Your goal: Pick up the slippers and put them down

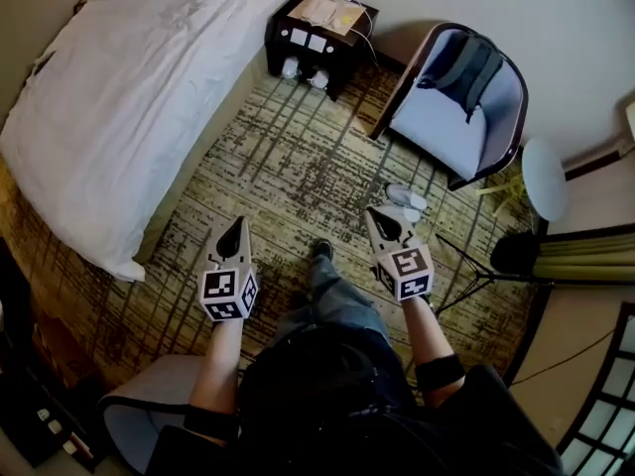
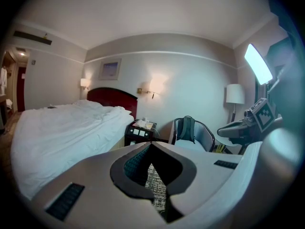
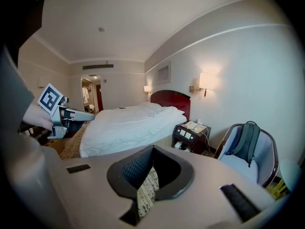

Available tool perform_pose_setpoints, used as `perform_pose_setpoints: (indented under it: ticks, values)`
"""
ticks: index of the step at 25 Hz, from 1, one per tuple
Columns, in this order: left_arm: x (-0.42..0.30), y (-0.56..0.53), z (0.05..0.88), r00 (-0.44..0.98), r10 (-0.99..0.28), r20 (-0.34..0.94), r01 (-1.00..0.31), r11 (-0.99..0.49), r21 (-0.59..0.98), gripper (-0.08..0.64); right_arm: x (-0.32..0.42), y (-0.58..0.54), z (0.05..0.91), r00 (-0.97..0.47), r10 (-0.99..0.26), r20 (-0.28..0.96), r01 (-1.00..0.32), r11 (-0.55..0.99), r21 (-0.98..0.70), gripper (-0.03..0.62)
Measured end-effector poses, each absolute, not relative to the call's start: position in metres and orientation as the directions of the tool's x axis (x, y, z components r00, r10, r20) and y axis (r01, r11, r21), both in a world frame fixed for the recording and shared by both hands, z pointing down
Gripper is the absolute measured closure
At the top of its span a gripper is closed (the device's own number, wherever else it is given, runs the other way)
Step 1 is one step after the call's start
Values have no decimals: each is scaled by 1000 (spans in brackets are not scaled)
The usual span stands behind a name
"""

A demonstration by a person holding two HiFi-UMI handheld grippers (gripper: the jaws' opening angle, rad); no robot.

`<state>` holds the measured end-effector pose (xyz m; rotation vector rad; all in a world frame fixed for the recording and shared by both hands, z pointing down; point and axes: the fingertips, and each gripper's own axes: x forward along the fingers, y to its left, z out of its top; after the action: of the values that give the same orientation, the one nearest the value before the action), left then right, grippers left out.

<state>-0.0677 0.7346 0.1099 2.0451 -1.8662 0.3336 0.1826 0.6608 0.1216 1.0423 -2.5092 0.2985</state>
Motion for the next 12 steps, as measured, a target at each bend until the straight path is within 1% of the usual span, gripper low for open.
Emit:
perform_pose_setpoints:
  ticks: [12]
  values:
    - [-95,612,91,45,-912,408,-999,-32,39,572,139,523,119,-708,-586,395,-664,743,-88,589]
